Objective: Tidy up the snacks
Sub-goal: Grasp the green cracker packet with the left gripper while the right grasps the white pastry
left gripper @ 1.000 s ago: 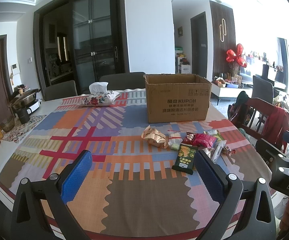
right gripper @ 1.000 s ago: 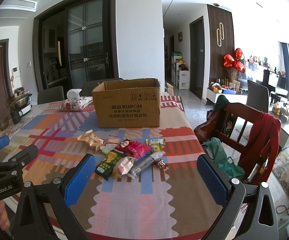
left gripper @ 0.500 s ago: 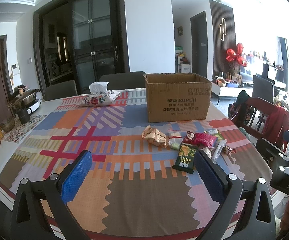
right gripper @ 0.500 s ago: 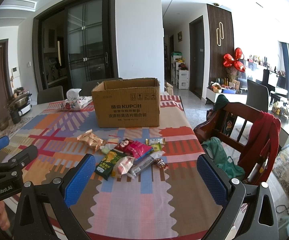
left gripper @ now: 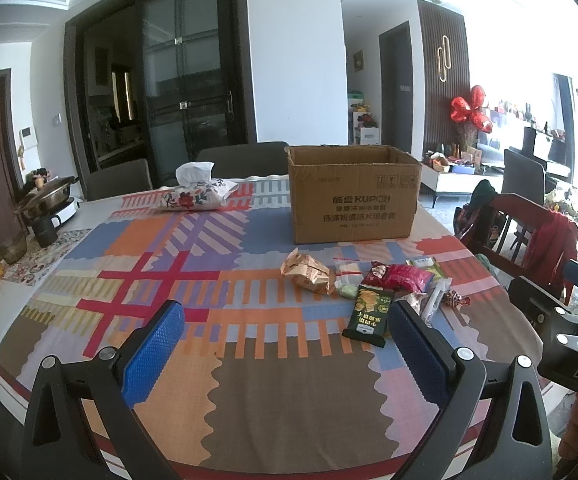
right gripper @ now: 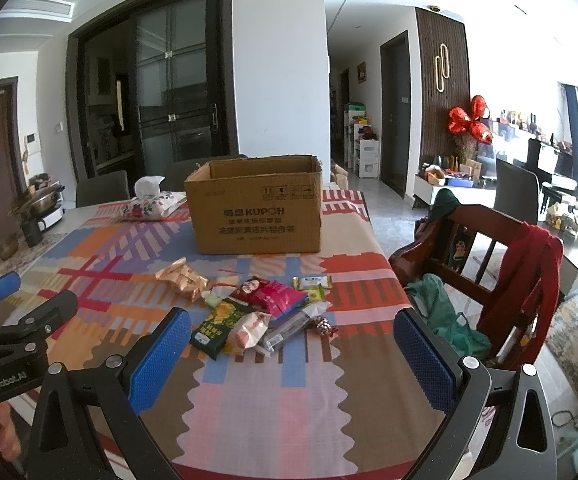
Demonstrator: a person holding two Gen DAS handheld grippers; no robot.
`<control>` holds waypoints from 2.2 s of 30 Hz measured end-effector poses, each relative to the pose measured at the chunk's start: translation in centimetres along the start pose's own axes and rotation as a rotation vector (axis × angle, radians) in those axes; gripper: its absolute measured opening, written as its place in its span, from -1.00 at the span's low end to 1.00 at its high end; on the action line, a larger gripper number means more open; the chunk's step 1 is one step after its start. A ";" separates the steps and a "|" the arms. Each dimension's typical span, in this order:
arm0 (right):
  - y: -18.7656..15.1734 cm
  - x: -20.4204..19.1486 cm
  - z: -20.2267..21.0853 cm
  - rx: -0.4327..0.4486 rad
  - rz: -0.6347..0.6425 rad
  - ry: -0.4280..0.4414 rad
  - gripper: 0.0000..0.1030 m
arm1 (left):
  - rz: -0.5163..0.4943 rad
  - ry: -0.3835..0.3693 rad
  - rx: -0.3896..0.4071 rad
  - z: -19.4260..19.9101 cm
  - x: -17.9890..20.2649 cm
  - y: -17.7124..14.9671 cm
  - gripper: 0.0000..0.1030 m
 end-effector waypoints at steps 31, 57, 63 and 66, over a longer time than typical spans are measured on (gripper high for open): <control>-4.9 -2.1 -12.7 -0.351 -0.059 0.279 0.19 | -0.005 -0.397 -0.364 -12.6 4.2 -4.7 -0.19; -8.3 -2.4 -17.6 -0.496 -0.106 0.299 -0.14 | 0.037 -0.424 -0.478 -16.1 5.5 -6.5 -0.26; -7.5 -0.7 -16.4 -0.453 -0.144 0.273 -0.20 | 0.001 -0.403 -0.476 -16.5 6.5 -6.6 -0.20; -6.7 0.0 -15.7 -0.418 -0.155 0.260 -0.23 | -0.038 -0.394 -0.475 -16.8 7.5 -6.7 -0.12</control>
Point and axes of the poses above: each gripper's, at about its wrist camera, not at the fingertips, and z roughly against the way its jaws point, x to its right, y to its top, the point moved 3 cm from there along -z, roughly the way its jaws point, and after that the axes turned 14 degrees about x, right-handed, at the moved point
